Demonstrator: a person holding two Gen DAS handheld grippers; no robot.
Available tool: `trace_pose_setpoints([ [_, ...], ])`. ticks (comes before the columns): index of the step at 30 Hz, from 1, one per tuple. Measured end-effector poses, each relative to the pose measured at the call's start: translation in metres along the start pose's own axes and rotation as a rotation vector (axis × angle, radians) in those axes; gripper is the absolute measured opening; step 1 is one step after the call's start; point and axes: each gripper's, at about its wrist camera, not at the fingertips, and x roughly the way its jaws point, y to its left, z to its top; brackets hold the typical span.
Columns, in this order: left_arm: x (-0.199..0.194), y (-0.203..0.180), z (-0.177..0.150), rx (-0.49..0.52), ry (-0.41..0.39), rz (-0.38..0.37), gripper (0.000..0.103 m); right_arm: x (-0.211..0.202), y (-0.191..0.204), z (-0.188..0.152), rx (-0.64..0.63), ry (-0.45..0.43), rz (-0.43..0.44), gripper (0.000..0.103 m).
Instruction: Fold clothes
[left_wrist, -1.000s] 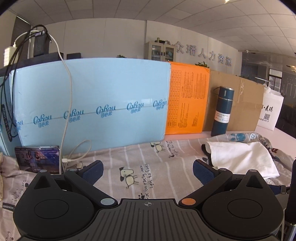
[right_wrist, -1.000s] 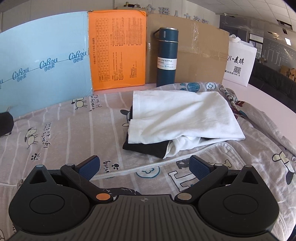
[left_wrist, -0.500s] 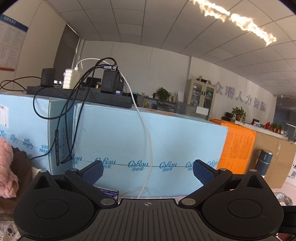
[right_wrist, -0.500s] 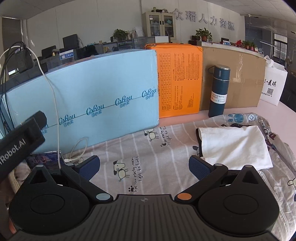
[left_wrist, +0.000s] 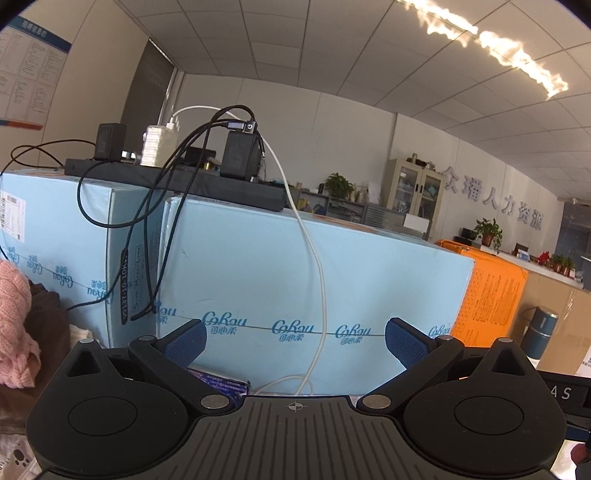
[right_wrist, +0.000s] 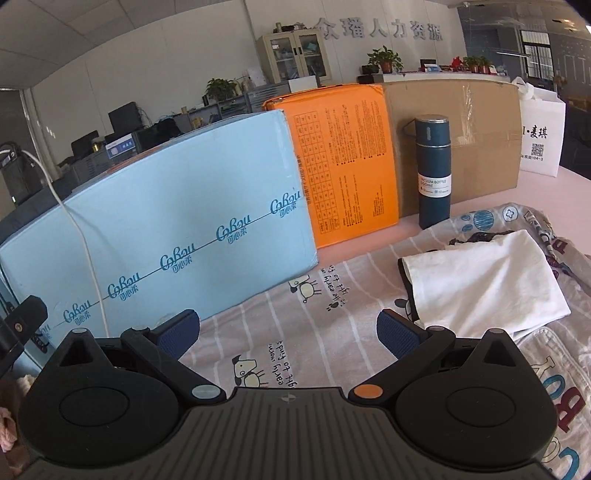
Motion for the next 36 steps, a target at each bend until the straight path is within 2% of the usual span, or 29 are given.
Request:
trace_pose_setpoints([
  [3,0.003,-0.007,-0.004,0.037,0.010,0.003,0.103,-0.003,-0.007,-0.002,0.035,-0.054,-0.001,0.103],
  [8,0.008,-0.011,-0.007,0.057,0.030,0.002,0.103,-0.005,-0.011,0.000,0.021,-0.045,0.050,0.103],
  [12,0.012,-0.010,-0.008,0.055,0.042,0.006,0.103,-0.004,-0.014,0.003,0.012,-0.069,-0.003,0.103],
  [15,0.012,-0.009,-0.009,0.053,0.047,0.008,0.103,-0.006,-0.018,0.003,0.017,-0.092,0.006,0.103],
  [21,0.011,-0.011,-0.008,0.055,0.040,0.007,0.103,-0.006,-0.019,0.003,0.036,-0.074,0.052,0.103],
  [36,0.009,-0.009,-0.006,0.043,0.027,-0.001,0.103,-0.006,-0.020,0.003,0.043,-0.076,0.055,0.103],
])
